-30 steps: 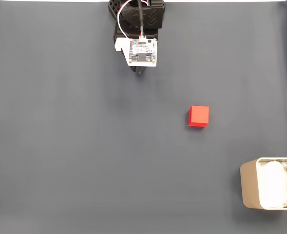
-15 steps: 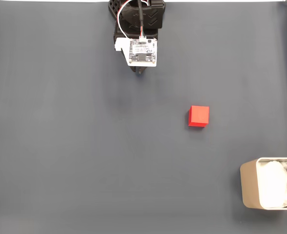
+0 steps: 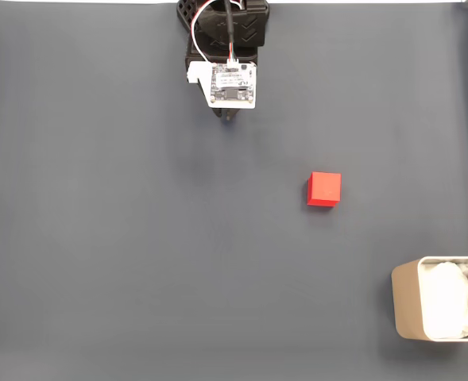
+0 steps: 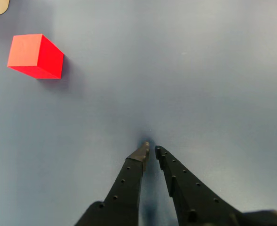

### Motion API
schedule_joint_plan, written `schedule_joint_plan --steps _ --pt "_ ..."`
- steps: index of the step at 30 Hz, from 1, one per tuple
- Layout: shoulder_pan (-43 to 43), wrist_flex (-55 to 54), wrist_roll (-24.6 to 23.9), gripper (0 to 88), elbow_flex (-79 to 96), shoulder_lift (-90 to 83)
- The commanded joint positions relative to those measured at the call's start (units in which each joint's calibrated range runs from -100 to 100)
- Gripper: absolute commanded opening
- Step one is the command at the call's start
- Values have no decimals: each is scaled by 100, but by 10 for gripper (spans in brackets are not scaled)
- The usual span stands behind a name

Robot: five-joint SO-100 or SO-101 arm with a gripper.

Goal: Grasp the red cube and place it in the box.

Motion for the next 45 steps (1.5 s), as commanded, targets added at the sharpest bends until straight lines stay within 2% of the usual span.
schedule_joint_plan --steps 1,35,45 --pt "64 143 39 15 45 17" --pt "64 111 15 2 45 17" --pt "64 -1021 -73 0 45 17"
